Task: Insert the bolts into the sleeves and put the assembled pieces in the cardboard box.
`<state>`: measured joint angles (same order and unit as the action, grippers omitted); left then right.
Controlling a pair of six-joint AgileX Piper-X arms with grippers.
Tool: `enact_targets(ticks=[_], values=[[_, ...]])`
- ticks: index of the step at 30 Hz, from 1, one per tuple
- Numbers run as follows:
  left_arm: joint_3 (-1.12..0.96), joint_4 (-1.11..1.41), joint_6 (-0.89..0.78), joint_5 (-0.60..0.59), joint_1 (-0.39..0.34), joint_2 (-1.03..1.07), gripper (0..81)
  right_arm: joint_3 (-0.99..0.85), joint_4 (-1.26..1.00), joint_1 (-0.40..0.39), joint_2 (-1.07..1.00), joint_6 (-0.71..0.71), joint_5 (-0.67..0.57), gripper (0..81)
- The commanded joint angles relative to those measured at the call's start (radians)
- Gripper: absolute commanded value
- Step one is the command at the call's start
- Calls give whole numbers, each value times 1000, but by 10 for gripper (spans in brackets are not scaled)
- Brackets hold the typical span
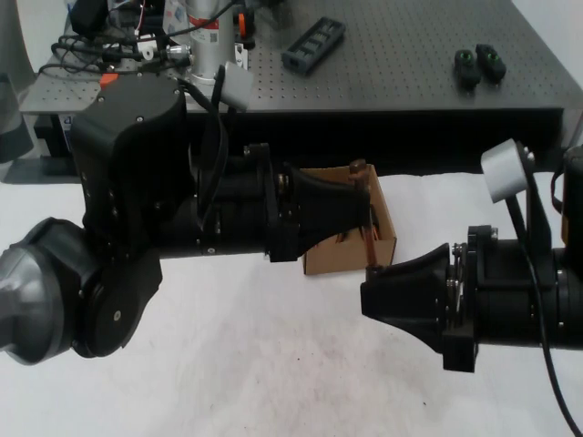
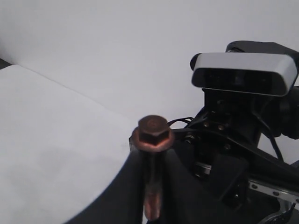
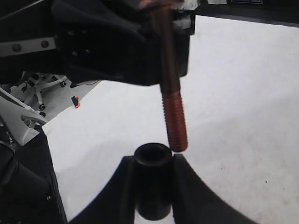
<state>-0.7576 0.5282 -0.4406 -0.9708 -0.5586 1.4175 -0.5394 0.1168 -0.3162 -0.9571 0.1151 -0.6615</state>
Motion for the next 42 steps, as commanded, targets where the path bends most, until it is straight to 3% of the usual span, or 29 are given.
enact_targets(ticks=[1,30,42], values=[[-3,20,-12,-27,2,-12,6,-12,-23,-1,-6,4,14,23],[-3,20,-23,-29,2,-12,6,-12,5,-1,-12,-27,46,23],[-3,20,-23,-29,2,-12,6,-12,-86,-1,-24,-27,46,23]])
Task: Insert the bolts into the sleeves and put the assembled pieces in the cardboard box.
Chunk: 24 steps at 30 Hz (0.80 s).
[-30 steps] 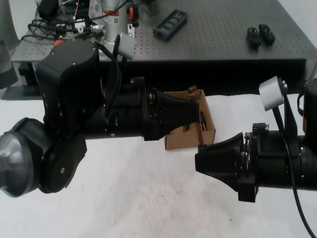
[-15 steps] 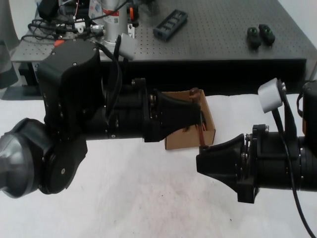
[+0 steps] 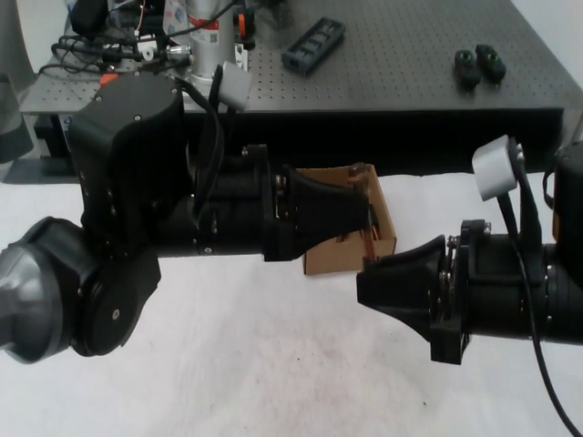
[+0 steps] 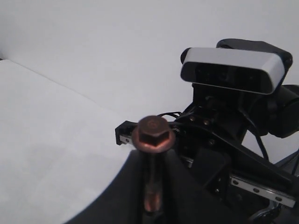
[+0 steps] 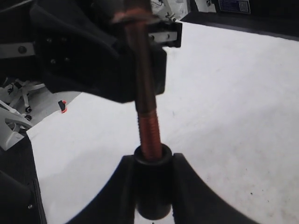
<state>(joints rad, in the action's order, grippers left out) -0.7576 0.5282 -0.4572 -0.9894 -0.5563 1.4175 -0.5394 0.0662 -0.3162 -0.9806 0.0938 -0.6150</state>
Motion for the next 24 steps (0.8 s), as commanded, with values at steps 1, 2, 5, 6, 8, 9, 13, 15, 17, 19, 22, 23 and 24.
enact_targets(ticks=[1,2,5,6,8,9,13,15,17,19,22,23,24], values=[[-3,20,-6,-10,-1,-12,6,-12,-35,-1,-1,-6,-1,23],[-3,20,-6,-10,-1,-12,6,-12,-32,-1,-1,-6,-1,23],[-3,20,-6,-10,-1,-12,6,-12,-36,-1,-1,-10,-1,23],[-3,20,-6,-10,-1,-12,6,-12,-36,-1,-1,-26,-1,23],[-3,10,-14,-10,-1,-12,6,-12,-36,-1,-1,-64,-1,23],[-3,1,-18,-10,-1,-12,6,-12,-36,-1,-1,-85,-1,23],[-3,-65,-22,-8,-1,-12,6,-12,-36,-1,-1,-171,-9,23],[-3,-86,-14,-8,-1,-12,6,-12,-36,-1,-1,-218,-9,23],[-3,-87,-7,-8,-1,-12,5,-12,-36,-1,-1,-260,-17,23],[-3,-87,-5,-8,-1,-12,32,-12,-36,-1,-1,-289,-16,23],[-3,-87,-2,4,-1,-12,225,-12,-38,-1,-1,-297,-16,23],[-3,-87,-2,18,-1,-12,327,-12,-43,-1,-1,-297,-16,23],[-3,-87,-2,36,-1,-12,409,-12,-50,-1,-1,-297,-16,23]])
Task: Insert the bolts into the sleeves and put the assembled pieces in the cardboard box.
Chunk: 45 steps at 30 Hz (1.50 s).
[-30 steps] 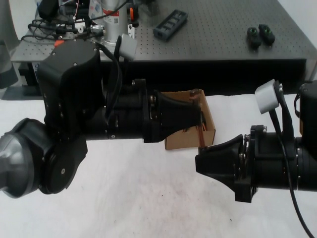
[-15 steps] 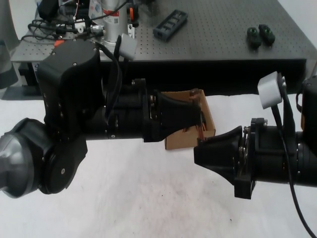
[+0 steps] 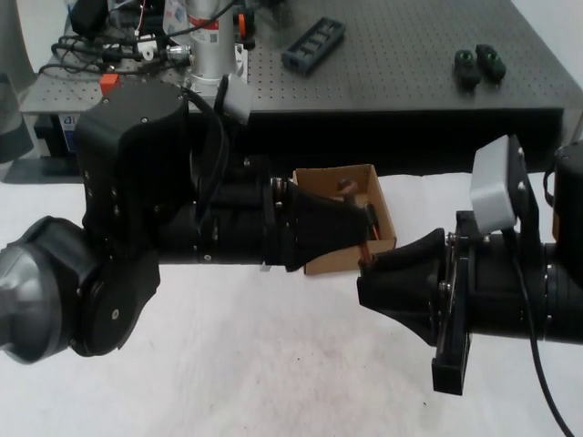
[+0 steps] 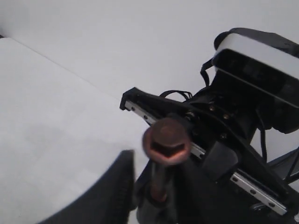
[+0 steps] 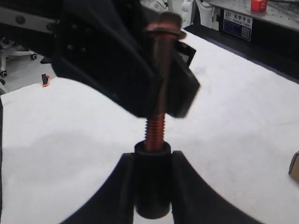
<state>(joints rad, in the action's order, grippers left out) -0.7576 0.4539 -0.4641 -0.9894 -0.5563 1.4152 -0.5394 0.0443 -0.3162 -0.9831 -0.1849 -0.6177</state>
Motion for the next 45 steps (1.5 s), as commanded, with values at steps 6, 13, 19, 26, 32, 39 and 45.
enact_targets(ticks=[6,13,19,26,32,39,45], values=[[-3,-13,33,87,-1,-10,481,-12,-125,12,2,-8,54,23],[-3,-13,85,87,-1,-10,475,-12,-226,14,2,21,263,23],[-3,-22,85,127,-1,-10,473,-37,-314,36,-69,84,410,23],[-3,-193,133,360,-1,-10,254,-299,-158,85,-440,84,485,23],[2,-346,181,535,-1,-64,6,-632,20,87,-791,76,589,23],[79,-578,233,835,-1,-273,7,-968,274,87,-1083,97,607,23],[218,-691,177,936,-1,-470,7,-1022,357,87,-1133,156,550,46]])
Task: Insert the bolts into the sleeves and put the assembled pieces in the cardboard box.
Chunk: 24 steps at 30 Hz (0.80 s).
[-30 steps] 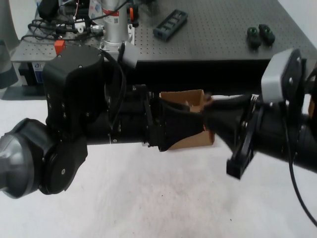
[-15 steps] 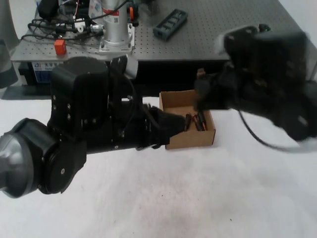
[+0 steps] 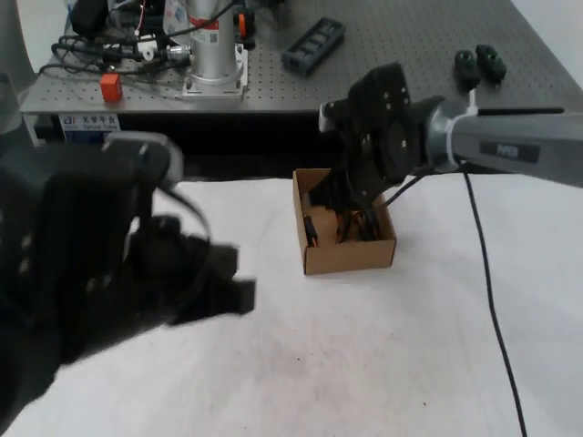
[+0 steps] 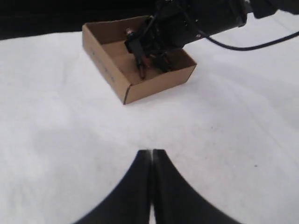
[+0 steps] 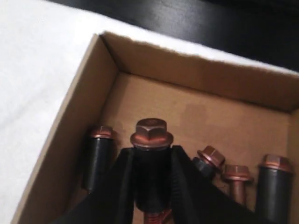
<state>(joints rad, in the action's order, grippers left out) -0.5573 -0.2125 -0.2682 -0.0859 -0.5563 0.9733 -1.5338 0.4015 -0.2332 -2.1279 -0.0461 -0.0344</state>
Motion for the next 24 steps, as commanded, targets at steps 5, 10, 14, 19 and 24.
enact_targets(ticks=[5,10,14,19,24], values=[[140,-26,-108,33,-1,-169,7,-28,15,4,48,54,-78,324],[191,-140,-120,148,-1,-268,7,21,67,13,207,54,-92,258],[201,-224,-113,182,-1,-345,7,216,38,21,436,46,-104,85],[201,-310,-113,196,-1,-428,7,551,-78,21,792,46,-104,24],[201,-360,-113,196,-1,-474,7,884,-86,21,1120,46,-104,24]])
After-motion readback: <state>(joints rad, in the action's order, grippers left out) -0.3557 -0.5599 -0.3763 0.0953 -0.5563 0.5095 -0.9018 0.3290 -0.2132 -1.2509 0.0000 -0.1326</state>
